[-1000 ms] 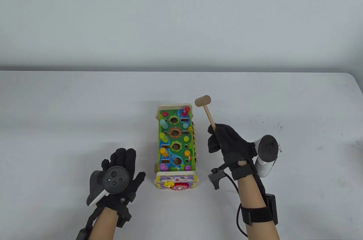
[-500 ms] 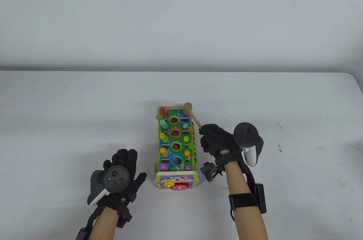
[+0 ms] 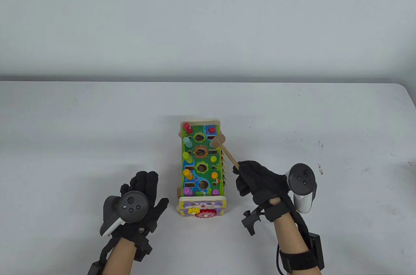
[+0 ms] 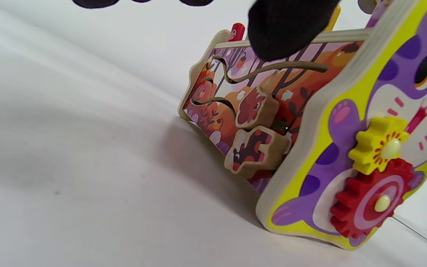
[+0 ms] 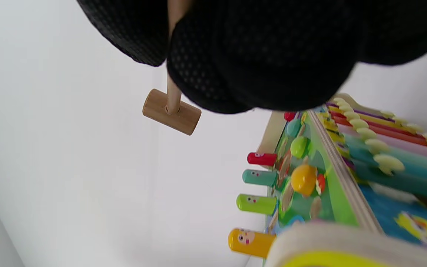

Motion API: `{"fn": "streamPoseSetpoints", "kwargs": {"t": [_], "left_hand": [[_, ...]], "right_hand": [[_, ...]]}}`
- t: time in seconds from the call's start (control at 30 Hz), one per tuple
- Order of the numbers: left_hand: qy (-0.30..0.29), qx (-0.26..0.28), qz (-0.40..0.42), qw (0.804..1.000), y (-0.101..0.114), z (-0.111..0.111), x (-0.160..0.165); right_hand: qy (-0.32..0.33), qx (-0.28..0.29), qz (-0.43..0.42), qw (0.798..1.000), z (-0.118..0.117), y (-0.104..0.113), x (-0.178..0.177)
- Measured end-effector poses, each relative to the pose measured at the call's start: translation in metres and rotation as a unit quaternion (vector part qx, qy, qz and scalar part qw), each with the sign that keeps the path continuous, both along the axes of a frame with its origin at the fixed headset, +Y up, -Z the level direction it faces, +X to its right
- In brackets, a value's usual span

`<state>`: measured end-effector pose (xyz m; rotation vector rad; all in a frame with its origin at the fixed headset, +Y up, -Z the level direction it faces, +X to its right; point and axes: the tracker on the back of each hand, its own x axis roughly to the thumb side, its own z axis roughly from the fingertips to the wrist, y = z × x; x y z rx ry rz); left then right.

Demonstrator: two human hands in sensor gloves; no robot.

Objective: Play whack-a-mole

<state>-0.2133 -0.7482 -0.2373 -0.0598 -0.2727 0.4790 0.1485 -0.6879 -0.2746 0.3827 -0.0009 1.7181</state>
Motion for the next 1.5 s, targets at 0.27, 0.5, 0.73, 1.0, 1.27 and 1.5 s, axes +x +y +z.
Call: {"fn": "streamPoseSetpoints", "kwargs": {"t": [0.27, 0.5, 0.73, 1.0, 1.27, 1.5], "left_hand": [[0.004, 0.071, 0.058, 0.996, 0.009, 0.004, -0.001], [0.043, 0.19, 0.186, 0.963, 0.036, 0.026, -0.001], [-0.065, 0.278, 0.324, 0.902, 0.059, 0.051, 0.024], [-0.131, 0.109, 0.419, 0.892, 0.043, 0.051, 0.073], [-0.154, 0.036, 0.457, 0.875, 0.032, 0.048, 0.097], [-0.147, -0.011, 0.526, 0.838, 0.024, 0.046, 0.103]], "right_hand": [[0.047, -0.021, -0.006, 0.999, 0.012, -0.025, -0.006], [0.078, 0.002, -0.01, 0.997, 0.016, -0.027, -0.007], [0.097, 0.007, -0.035, 0.995, 0.021, -0.024, -0.009], [0.146, 0.031, -0.054, 0.987, 0.031, -0.015, -0.021], [0.204, 0.037, -0.037, 0.978, 0.04, -0.011, -0.038], [0.223, 0.032, -0.014, 0.974, 0.044, -0.014, -0.048]]}}
